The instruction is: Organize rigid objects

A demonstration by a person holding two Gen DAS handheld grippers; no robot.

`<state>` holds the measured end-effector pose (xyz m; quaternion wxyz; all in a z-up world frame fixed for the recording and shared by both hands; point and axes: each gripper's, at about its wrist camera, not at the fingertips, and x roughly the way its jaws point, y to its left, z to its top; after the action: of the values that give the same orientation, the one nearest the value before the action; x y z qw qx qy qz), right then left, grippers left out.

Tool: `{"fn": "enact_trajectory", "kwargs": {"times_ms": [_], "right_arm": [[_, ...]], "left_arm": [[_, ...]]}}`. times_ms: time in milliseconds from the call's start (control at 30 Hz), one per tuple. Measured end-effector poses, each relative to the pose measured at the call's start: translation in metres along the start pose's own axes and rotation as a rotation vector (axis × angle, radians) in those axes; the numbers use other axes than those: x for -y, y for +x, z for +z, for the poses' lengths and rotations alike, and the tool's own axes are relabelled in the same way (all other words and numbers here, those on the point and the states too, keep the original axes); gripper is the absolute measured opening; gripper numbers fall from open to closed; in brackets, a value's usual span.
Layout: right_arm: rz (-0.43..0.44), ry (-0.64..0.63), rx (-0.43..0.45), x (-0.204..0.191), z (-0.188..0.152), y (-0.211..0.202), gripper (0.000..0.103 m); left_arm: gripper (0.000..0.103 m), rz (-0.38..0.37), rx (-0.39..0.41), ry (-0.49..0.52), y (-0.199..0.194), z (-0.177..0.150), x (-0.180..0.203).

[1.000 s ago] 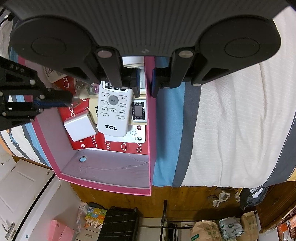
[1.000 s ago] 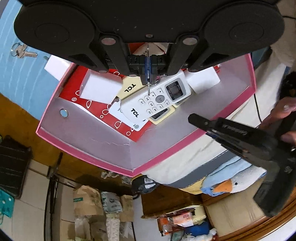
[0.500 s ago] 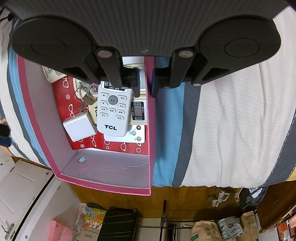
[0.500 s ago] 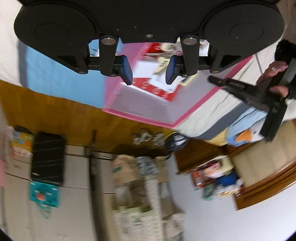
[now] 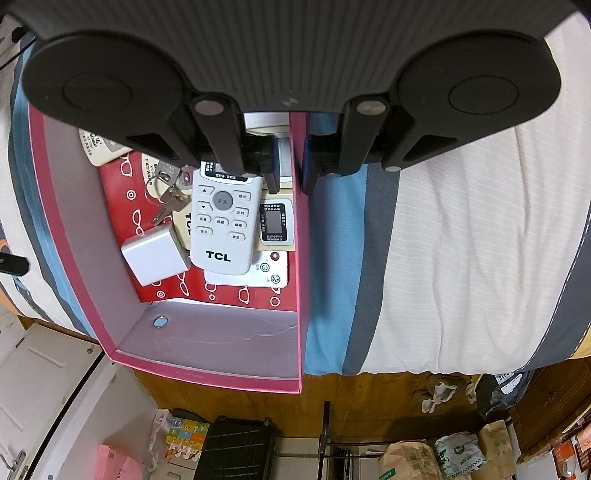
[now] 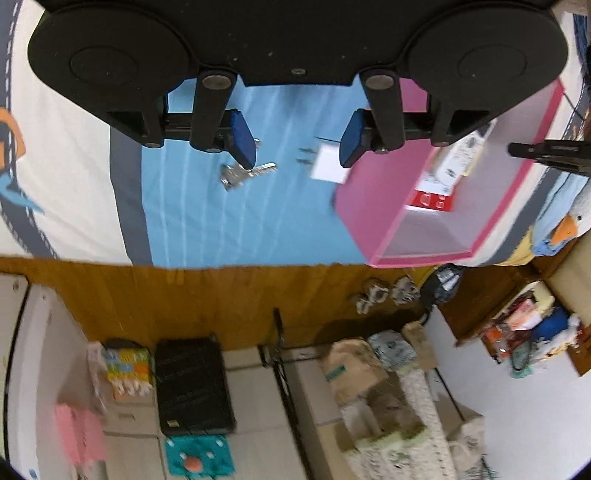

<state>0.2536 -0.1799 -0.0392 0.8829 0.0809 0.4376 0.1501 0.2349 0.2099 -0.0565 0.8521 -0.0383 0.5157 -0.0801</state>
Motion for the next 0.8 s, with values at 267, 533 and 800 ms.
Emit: {"fn": "enact_trajectory", "kwargs": {"times_ms": [267,533,800], "right_arm": [[-0.084,-0.048,-0.055,0.026,0.0,0.053,0.057],[-0.093,-0.069,-0.017,0.042,0.003,0.091,0.056],[-0.05,-0.046,0.04,0.045,0.01,0.08,0.006]], "left_arm": [[0.01,0.006,-0.002,0.003,0.002,0.001,0.002],[0.01,0.005,-0.009,0.007,0.004,0.001,0.001],[0.01,-0.002,-0.011,0.004,0.007,0.001,-0.001]]}}
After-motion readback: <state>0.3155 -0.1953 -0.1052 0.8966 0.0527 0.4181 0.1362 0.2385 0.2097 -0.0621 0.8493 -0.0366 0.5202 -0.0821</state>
